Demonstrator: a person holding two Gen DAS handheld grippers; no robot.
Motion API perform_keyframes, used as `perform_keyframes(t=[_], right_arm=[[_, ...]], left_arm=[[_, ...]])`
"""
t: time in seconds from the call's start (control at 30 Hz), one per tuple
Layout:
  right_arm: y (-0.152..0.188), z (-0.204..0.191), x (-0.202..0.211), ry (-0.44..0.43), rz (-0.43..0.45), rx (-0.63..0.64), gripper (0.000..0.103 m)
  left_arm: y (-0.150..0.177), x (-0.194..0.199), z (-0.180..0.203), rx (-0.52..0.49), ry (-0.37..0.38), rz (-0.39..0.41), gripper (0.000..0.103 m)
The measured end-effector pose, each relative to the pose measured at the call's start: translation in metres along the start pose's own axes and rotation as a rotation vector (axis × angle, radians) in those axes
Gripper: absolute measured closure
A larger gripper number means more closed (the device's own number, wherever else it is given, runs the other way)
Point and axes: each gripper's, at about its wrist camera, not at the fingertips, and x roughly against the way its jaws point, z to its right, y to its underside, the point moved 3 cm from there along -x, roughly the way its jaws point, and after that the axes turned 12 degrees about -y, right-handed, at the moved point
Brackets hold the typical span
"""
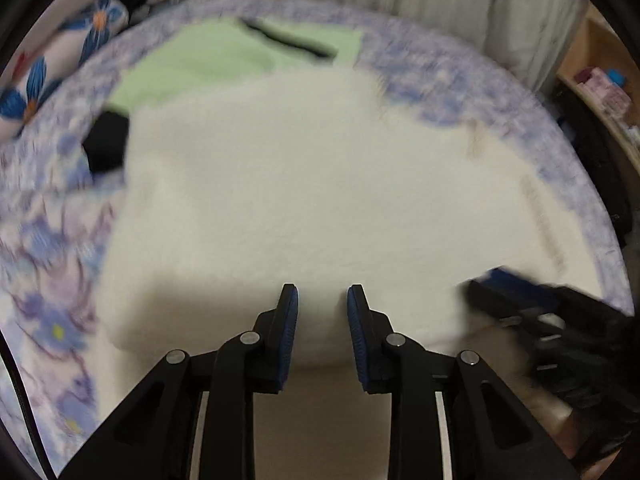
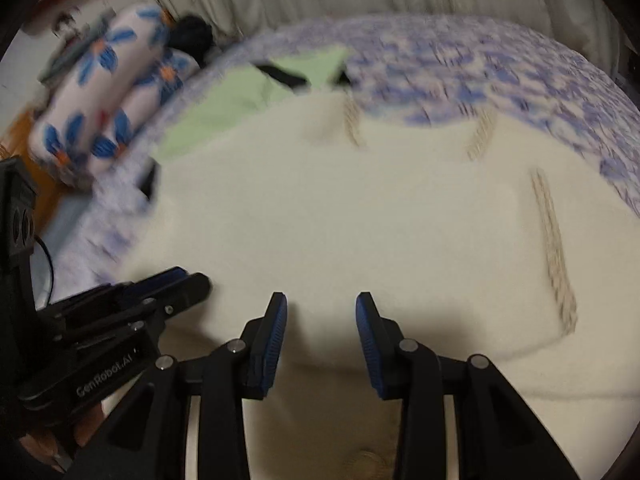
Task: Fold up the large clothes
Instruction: 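Open both tools and lift them off the cardigan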
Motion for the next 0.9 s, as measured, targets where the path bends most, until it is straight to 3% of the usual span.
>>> perform_keyframes(t=[0.07,0.2,0.33,0.4,0.43,0.47,0.63,0.73,0.8,0.9], right_arm=[[0.002,0.013,0.013,0.014,0.019,-0.013,0.071],[0.012,0.055,0.038,0.239,0.039,-0.014,0.068],[0.015,0.086,0.061,0.139,0.048,-0.125,0.07],[0.011,0.082,0.066,0.163,0.055,-0.115,0.07],[0.008,0.078,0.067,0.175,0.06,-0.105,0.068],[0.003,0.075,0.068,0.184,0.069,-0.094,0.068],[-0.025,0.057,0.061,0.158,0.105,-0.069,0.068],[-0.043,0.046,0.049,0.124,0.123,-0.055,0.068],[-0.055,0.042,0.037,0.11,0.13,-0.052,0.068],[-0.069,0.043,0.02,0.09,0.13,-0.07,0.068]], left_arm=[[0.002,-0.002,-0.007,0.0,0.035,0.022,0.079],[0.002,0.0,-0.021,-0.005,0.055,0.016,0.079],[-0.002,0.006,-0.031,0.003,0.03,0.008,0.078],[-0.008,0.011,-0.037,0.019,0.002,0.013,0.056],[-0.013,0.018,-0.043,0.04,-0.034,0.03,0.03],[-0.017,0.023,-0.046,0.055,-0.061,0.053,0.019],[-0.046,0.048,-0.048,0.04,-0.096,0.156,0.019],[-0.065,0.04,-0.033,0.013,-0.138,0.15,0.019],[-0.076,0.03,-0.019,-0.018,-0.184,0.158,0.026],[-0.089,0.011,-0.01,0.007,-0.124,0.144,0.031]])
